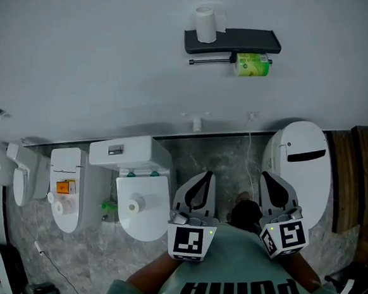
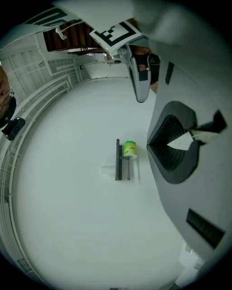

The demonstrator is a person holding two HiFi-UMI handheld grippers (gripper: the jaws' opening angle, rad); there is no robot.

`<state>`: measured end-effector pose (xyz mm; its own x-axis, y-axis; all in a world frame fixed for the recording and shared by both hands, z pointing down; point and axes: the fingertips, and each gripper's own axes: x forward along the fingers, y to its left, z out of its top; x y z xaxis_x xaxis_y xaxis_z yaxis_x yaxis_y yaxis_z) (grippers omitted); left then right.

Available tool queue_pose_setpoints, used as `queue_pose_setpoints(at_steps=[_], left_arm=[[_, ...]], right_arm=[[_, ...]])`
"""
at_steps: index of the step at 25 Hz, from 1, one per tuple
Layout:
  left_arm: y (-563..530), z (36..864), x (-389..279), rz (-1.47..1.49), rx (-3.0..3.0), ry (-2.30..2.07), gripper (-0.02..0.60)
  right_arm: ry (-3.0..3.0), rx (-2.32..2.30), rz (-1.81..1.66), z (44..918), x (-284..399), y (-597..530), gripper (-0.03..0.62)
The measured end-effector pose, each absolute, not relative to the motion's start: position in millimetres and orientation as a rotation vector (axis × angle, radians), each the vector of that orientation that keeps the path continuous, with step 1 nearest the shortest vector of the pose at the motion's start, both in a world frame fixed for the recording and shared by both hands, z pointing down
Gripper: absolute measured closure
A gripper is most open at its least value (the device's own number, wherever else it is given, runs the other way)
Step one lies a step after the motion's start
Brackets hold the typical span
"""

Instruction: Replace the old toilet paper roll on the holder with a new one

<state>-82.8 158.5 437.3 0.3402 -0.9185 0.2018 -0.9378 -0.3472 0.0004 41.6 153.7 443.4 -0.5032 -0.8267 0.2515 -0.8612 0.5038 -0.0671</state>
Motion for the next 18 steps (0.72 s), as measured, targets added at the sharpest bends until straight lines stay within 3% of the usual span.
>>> queue_pose_setpoints(at_steps=[18], left_arm=[[170.3, 436.2, -92.9, 0.229, 2.463, -1.719, 0.577]], right_arm=[[-2.545, 1.478, 0.246, 434.9, 34.2, 164.3, 0.586]])
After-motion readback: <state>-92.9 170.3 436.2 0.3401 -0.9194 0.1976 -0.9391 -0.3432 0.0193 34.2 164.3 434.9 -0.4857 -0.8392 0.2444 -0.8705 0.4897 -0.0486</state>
